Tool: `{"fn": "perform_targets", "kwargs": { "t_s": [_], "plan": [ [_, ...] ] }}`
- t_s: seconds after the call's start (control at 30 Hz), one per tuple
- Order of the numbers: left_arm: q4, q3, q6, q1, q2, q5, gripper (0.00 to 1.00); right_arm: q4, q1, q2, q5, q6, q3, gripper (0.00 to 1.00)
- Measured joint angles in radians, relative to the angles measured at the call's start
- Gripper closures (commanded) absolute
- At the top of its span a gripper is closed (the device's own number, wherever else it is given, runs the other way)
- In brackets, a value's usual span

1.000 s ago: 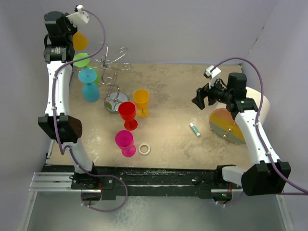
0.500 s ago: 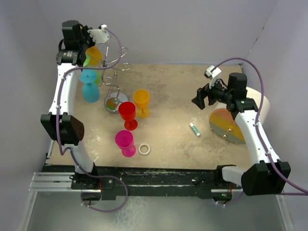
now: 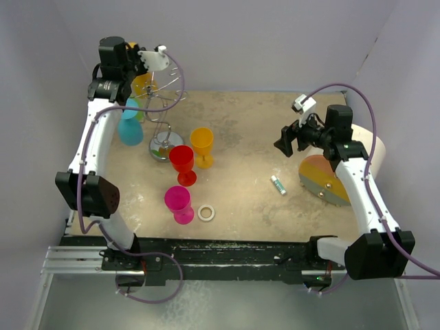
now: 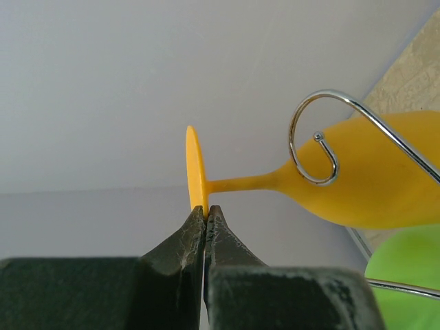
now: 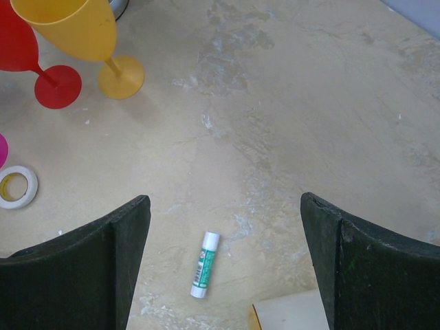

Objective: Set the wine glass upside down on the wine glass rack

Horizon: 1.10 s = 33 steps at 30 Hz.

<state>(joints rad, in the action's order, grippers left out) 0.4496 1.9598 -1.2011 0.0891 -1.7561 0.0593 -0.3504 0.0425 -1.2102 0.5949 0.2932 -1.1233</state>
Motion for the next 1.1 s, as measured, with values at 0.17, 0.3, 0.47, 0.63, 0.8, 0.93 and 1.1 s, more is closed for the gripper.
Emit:
{"fn": "perform_targets", "kwargs": {
  "t_s": [0.17,0.3,0.47,0.63,0.8,0.93,1.1],
  "plan": [
    [-0.008,-0.023,-0.008,0.012,0.018,0.005,1.00,0.000,0.000,0.000,0.000,0.004,0.000,0.08],
    [-0.013,-0.040,-0.009,0.014,0.021,0.004,1.00,0.001,0.000,0.000,0.000,0.006,0.000,0.08],
    [-0.019,-0.074,-0.008,0.021,0.045,0.004,1.00,0.001,0.000,0.000,0.000,0.007,0.000,0.08],
    [-0.024,-0.112,-0.008,0.024,0.084,0.004,1.00,0.001,0.000,0.000,0.000,0.008,0.000,0.08],
    [-0.037,-0.139,-0.008,0.024,0.108,0.004,1.00,0.002,0.000,0.000,0.000,0.007,0.000,0.08],
    [-0.047,-0.164,-0.008,0.024,0.123,-0.005,1.00,0.002,0.000,0.000,0.000,0.007,0.000,0.08],
    [-0.056,-0.181,-0.008,0.024,0.131,-0.023,1.00,0.001,0.000,0.000,0.000,0.008,0.000,0.08]
  ]
}}
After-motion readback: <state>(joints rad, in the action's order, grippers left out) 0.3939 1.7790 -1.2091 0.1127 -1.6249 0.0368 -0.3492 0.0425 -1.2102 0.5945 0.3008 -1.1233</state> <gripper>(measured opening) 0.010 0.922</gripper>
